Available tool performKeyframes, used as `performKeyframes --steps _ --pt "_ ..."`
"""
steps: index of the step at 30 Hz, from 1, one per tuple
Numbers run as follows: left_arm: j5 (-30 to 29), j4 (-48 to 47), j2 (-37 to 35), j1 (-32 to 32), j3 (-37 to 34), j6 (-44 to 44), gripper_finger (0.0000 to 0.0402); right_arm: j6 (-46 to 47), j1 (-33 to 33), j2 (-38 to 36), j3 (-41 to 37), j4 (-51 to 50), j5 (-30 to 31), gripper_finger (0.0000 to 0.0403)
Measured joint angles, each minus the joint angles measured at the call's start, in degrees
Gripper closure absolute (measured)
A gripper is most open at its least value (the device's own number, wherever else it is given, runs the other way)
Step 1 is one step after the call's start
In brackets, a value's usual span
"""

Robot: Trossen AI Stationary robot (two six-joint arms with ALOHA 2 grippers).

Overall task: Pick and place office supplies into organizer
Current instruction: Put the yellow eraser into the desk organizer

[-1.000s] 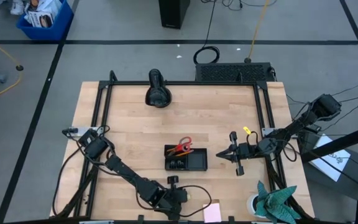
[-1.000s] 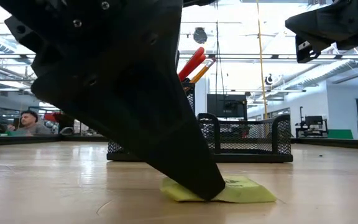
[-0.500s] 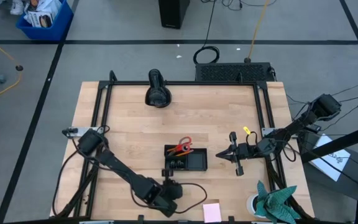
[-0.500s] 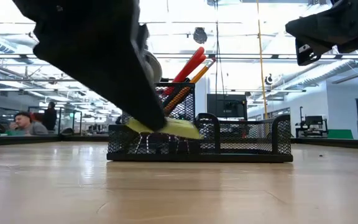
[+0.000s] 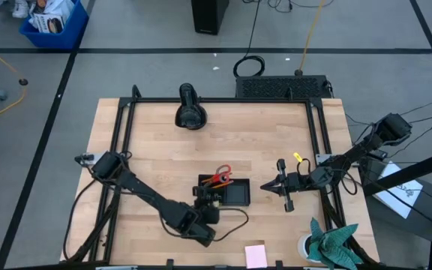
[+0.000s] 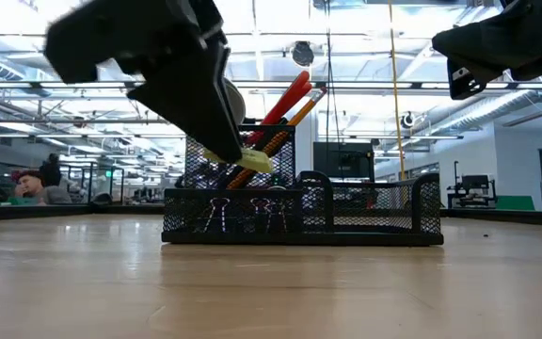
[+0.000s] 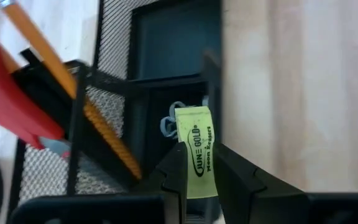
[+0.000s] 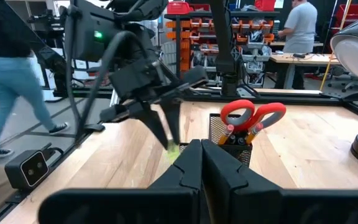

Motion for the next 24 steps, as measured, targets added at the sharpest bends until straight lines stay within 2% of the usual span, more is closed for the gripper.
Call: performKeyframes --steps 7,11,21,24 --pt "-1.5 -1.6 0.0 1.9 0.1 0.7 0.0339 0.0 0.0 0.0 0.0 0.0 0.0 0.0403" --pt "1.4 -2.2 0.2 3.3 -0.5 -1.9 0.0339 0.0 0.0 0.0 0.0 -0.2 0.0 0.0403" --pt "4.0 -2.2 0.3 4.1 -1.3 -5.6 0.0338 1.5 0.0 0.0 0.0 -0.5 0.1 0.0403" --pt "4.7 -2.2 0.3 4.0 -1.3 -5.8 0.0326 1.5 0.0 0.0 0.0 -0.5 0.1 0.0403"
